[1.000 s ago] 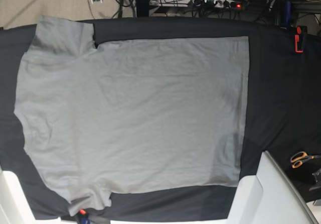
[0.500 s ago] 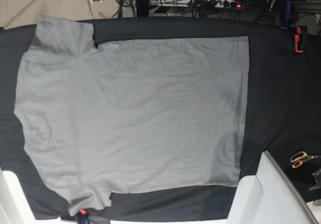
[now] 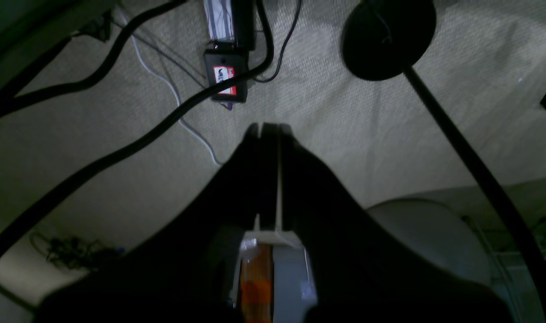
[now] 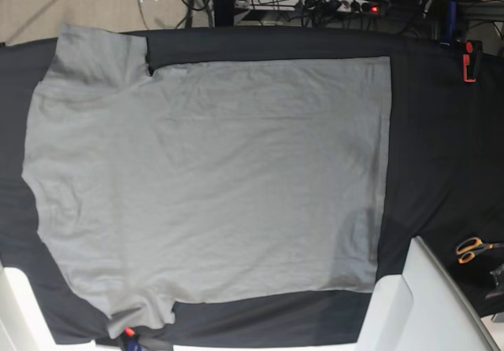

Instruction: Fold the T-shirt properly

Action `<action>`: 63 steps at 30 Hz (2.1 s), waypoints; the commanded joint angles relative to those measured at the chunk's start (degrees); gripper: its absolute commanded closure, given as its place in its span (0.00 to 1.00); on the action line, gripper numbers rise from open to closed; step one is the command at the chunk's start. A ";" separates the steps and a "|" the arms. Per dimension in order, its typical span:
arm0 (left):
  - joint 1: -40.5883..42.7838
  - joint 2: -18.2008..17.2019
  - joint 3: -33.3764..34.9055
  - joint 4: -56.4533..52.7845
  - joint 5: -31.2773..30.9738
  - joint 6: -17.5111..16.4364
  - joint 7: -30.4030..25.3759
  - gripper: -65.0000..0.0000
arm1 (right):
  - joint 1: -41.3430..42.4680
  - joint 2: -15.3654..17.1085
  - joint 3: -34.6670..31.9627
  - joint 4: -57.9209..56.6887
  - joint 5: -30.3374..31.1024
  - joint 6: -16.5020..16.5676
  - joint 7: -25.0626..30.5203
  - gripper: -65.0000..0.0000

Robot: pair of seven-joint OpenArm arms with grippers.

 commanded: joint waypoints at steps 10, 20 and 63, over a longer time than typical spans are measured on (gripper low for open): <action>16.07 -4.39 -0.16 22.14 -0.69 0.23 -5.42 1.00 | -21.16 0.90 5.90 42.73 0.12 -0.10 -14.09 0.99; 29.35 -13.26 -0.16 48.69 -19.07 0.23 -5.77 1.00 | -31.01 0.81 13.20 65.41 0.21 -0.01 -21.91 0.99; 27.15 -15.81 -29.62 76.91 -29.44 -7.51 17.26 0.88 | -5.60 9.43 51.26 55.65 39.51 40.03 -44.77 0.16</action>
